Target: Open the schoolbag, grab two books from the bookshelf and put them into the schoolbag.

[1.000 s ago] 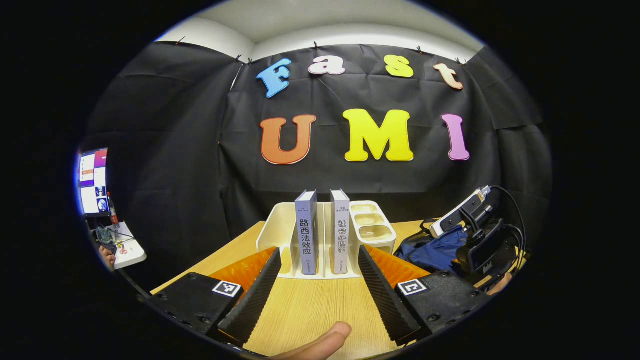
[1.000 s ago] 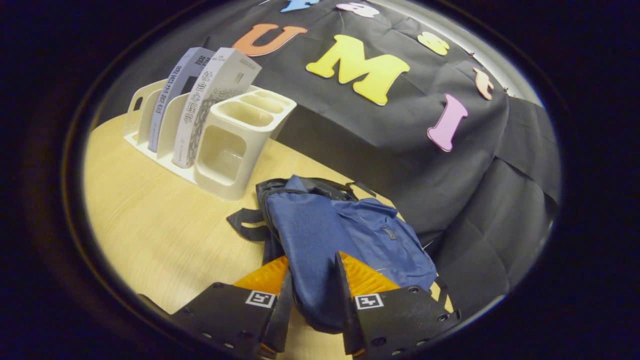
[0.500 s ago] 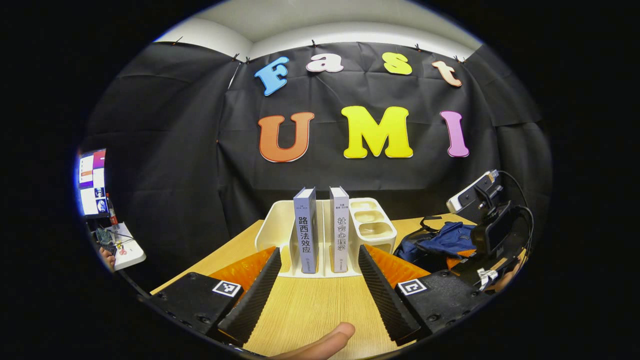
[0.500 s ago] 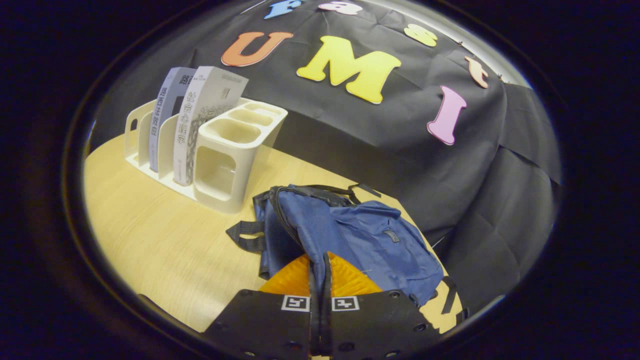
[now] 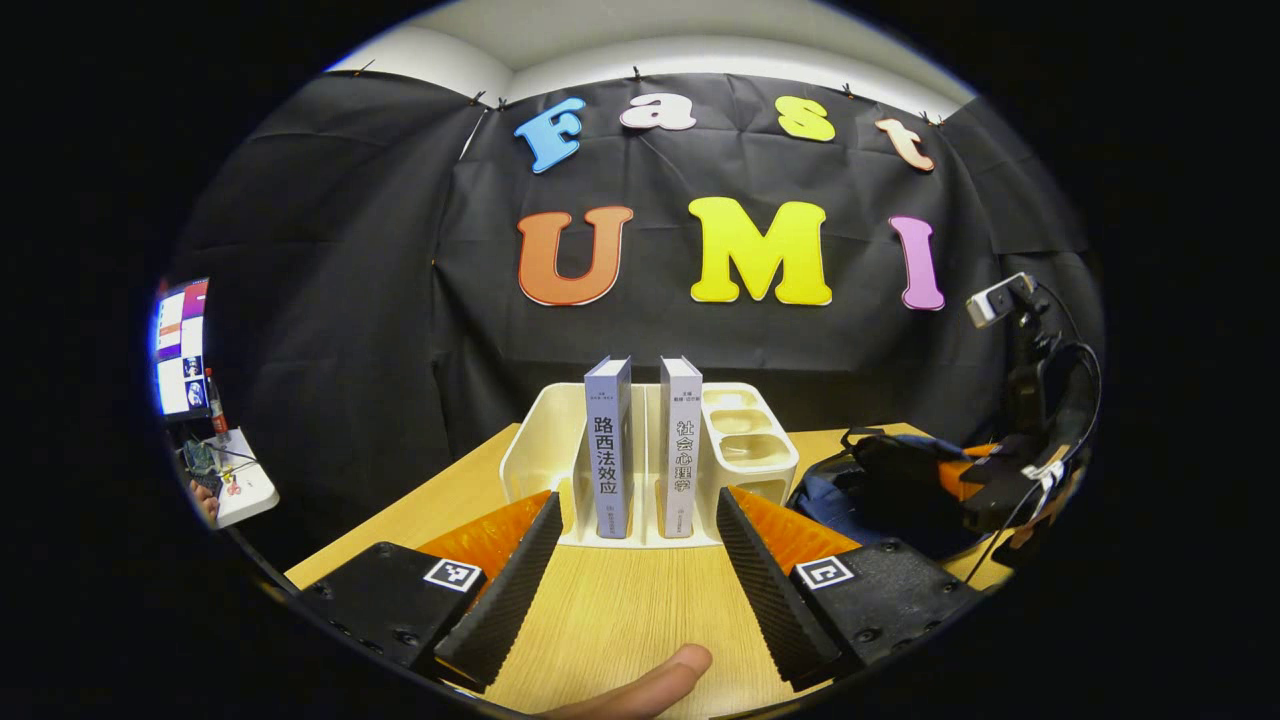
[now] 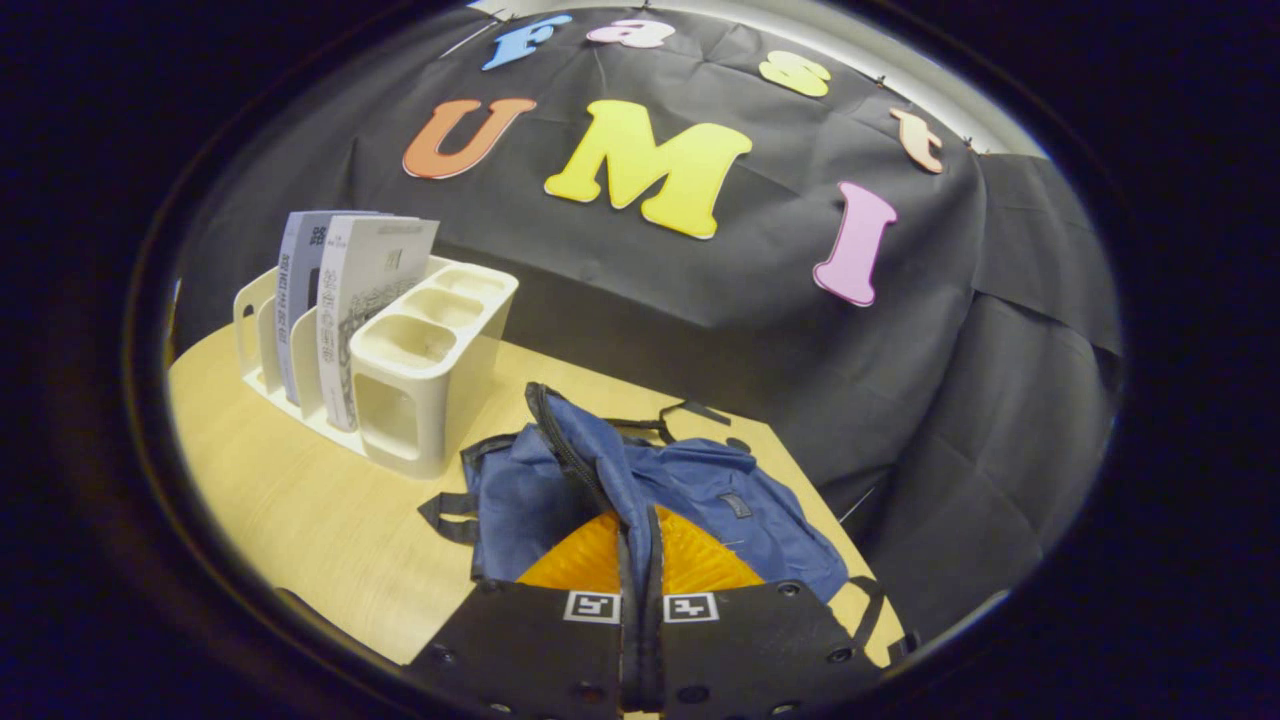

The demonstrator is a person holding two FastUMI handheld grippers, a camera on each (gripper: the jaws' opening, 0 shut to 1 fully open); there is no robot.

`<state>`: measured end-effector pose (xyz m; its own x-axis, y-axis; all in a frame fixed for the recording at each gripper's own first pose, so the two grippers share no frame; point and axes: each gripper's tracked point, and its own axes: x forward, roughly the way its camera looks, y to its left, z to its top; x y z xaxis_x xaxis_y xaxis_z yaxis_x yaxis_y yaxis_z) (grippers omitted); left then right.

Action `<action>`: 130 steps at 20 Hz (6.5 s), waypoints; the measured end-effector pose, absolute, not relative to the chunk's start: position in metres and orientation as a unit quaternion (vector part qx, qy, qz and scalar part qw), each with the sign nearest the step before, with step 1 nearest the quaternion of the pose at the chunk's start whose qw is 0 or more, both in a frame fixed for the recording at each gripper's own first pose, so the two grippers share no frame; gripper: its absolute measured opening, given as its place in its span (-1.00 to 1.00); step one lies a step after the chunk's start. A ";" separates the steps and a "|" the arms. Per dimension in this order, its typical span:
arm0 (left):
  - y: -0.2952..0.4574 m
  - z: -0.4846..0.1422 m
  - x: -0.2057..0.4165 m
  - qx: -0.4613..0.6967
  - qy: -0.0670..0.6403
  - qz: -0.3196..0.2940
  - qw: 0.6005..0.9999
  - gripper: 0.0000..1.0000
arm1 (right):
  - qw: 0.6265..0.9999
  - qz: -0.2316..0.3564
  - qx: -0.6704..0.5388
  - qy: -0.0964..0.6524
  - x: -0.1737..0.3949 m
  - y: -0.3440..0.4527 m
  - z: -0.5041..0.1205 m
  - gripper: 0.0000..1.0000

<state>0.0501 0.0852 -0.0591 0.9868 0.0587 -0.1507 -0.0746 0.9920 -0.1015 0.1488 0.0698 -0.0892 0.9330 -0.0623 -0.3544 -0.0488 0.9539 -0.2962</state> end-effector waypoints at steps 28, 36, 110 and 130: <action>0.075 0.002 0.142 -0.051 0.095 0.004 0.994 0.95 | 0.987 0.019 -0.095 0.127 0.226 -0.070 0.047 -0.98; 0.072 0.026 0.206 -0.047 0.101 -0.003 0.994 0.94 | 0.988 0.030 -0.092 0.118 0.222 -0.082 0.046 -0.98; -0.006 -0.045 0.075 -0.149 0.450 -0.105 0.874 -0.05 | 0.988 0.054 -0.028 0.143 0.200 -0.097 -0.011 -0.99; -0.165 -0.054 0.168 -0.377 0.432 -0.194 0.796 -0.05 | 0.986 0.064 -0.026 0.150 0.218 -0.106 0.009 -0.99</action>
